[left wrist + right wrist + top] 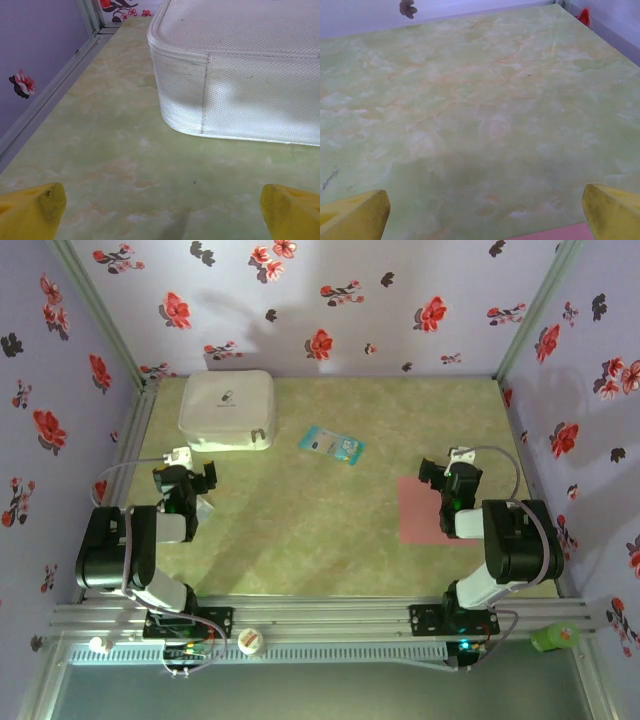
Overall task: Fold a paper plane with a square sheet of paper (pick it up from the middle)
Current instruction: Move the square sheet of paper to the center of the table.
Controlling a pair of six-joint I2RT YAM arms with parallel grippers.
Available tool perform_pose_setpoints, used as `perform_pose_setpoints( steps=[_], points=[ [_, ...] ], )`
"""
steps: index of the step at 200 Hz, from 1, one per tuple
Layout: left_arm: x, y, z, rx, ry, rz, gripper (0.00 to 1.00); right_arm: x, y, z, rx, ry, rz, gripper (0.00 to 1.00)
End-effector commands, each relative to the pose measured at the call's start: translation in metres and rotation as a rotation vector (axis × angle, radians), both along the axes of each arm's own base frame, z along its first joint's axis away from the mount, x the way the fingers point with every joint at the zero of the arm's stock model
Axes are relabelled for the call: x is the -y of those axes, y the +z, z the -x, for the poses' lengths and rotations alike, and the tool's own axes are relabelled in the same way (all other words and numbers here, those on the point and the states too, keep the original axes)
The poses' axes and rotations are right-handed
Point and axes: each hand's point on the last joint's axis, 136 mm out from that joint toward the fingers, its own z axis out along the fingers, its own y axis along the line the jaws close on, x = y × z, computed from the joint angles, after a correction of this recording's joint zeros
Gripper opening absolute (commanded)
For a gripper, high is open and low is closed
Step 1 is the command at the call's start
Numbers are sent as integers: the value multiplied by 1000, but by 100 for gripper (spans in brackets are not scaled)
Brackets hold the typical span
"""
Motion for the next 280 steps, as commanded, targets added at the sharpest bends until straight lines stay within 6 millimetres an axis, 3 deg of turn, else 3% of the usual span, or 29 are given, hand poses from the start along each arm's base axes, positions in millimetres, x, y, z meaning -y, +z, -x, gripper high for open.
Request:
perform_pose_setpoints(
  steps=[1, 236, 263, 280],
  points=[
    [-1, 11, -7, 43, 1, 8, 100, -3, 10, -8, 32, 20, 0, 99],
    [2, 10, -7, 42, -15, 14, 100, -6, 10, -8, 23, 46, -15, 99],
    [3, 16, -3, 69, -18, 15, 100, -2, 25, -9, 22, 20, -16, 99],
    [1, 28, -1, 59, -8, 10, 100, -2, 33, -10, -104, 6, -42, 99]
  ],
)
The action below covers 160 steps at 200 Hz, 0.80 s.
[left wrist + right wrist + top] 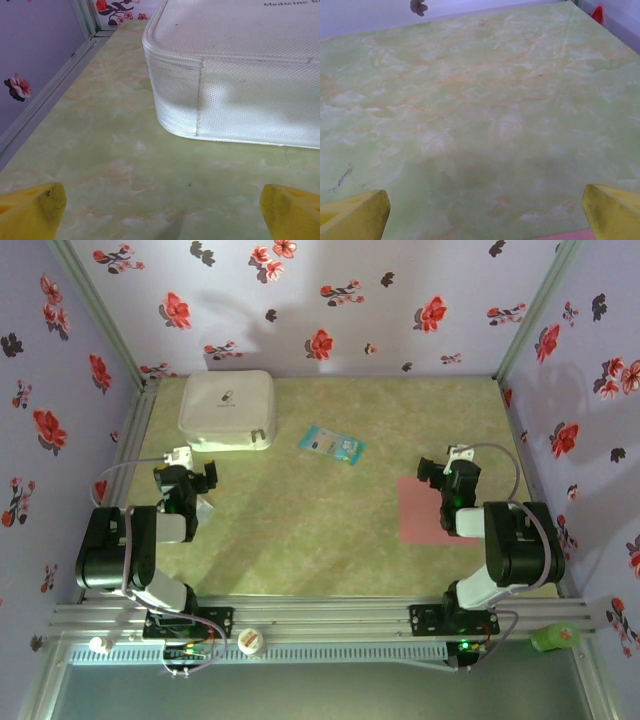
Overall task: Fold a paper plane with a square sheet of paper (pick it up from the middle)
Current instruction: Move the square sheet of paper to the center of the table.
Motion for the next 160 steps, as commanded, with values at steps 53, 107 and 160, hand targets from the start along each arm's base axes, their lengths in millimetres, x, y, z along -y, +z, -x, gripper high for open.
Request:
perform_pose_setpoints(
  steps=[53, 107, 160],
  points=[
    [-15, 78, 12, 14, 133, 112, 100, 13, 45, 25, -435, -275, -263, 99],
    [19, 103, 50, -86, 76, 474, 100, -35, 8, 59, -595, -182, -657, 96],
    [77, 106, 65, -106, -116, 769, 100, -40, -32, 85, -742, -195, -655, 84]
  ],
)
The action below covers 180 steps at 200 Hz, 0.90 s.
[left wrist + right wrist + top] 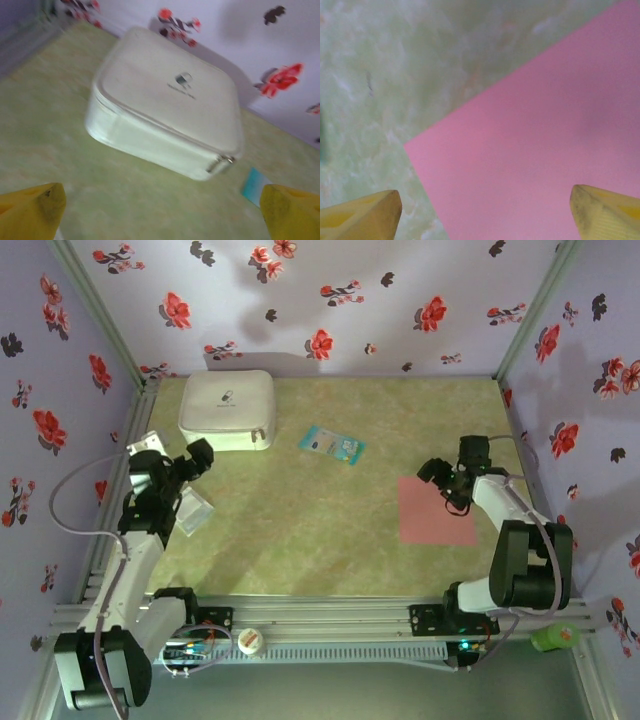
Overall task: Fold a paper plane with a square sheet of paper (pick it up from the middle)
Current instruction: Move the square sheet of paper to the center of the table.
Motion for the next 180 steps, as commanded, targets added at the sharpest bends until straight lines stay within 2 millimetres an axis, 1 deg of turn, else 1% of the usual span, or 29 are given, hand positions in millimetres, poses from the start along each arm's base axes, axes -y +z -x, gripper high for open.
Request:
perform_pose_setpoints(
  steps=[1, 13, 21, 41, 58, 71, 97, 112, 134, 158, 180],
  points=[
    [33, -16, 13, -92, -93, 177, 100, -6, -14, 16, -85, -6, -43, 84],
    [47, -19, 15, -116, -131, 175, 100, -2, -19, 21, -97, -18, -21, 84],
    [55, -23, 17, -141, -152, 173, 100, -1, -23, 23, -106, -17, -13, 82],
    [73, -34, 21, -210, -191, 149, 99, -10, -25, 27, -135, 25, -53, 80],
    [89, -37, 21, -235, -239, 139, 99, -12, -30, 30, -158, 34, -61, 79],
    [104, -38, 22, -241, -282, 127, 100, -12, -38, 34, -180, 29, -62, 79],
    [121, -44, 24, -263, -320, 107, 99, -21, -46, 39, -213, 19, -92, 79],
    [129, -46, 26, -269, -339, 97, 96, -33, -50, 40, -209, 19, -129, 78],
    [137, -50, 25, -287, -354, 94, 97, -52, -54, 40, -206, 14, -156, 78],
    [142, -49, 22, -281, -358, 96, 98, -71, -61, 43, -233, -21, -163, 78],
    [146, -45, 20, -268, -365, 101, 98, -98, -65, 44, -216, -29, -188, 78]
  ],
)
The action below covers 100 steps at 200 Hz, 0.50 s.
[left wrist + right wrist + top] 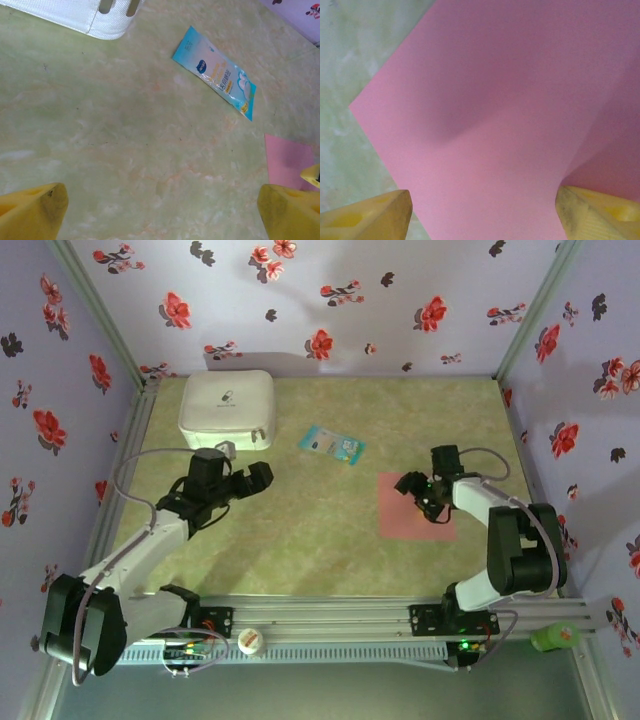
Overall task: Fold a paper plane with a square sheet of paper (pick it up from the middle)
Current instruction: Move the square sheet of paper to the center of the table.
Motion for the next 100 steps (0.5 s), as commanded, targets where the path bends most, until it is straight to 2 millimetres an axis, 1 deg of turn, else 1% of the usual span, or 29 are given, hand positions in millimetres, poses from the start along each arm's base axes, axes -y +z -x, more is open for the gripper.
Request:
perform_pose_setpoints(
  steps=[1, 24, 43, 59, 72, 80, 84, 92, 100],
  points=[
    [6, 21, -10, 50, 15, 25, 98, -26, -30, 29, -127, -64, -50, 78],
    [6, 23, -10, 57, 11, 23, 98, -50, -35, 35, -112, -114, -78, 77],
    [4, 22, -8, 56, 14, 22, 99, -70, -30, 36, -84, -121, -98, 77],
    [4, 20, -7, 53, 11, 17, 99, -87, -22, 34, -64, -101, -131, 77],
    [3, 20, -7, 53, 11, 15, 99, -101, -7, 29, -29, -60, -163, 77],
    [4, 22, -6, 55, 8, 16, 99, -102, 1, 25, -8, -30, -152, 77],
    [4, 22, -6, 55, 7, 14, 99, -99, 8, 22, 8, -13, -124, 78],
    [3, 23, -5, 55, 6, 12, 99, -90, 15, 21, 25, 23, -40, 78],
    [3, 24, -5, 56, 6, 12, 99, -76, 21, 20, 31, 45, 54, 78]
  ],
)
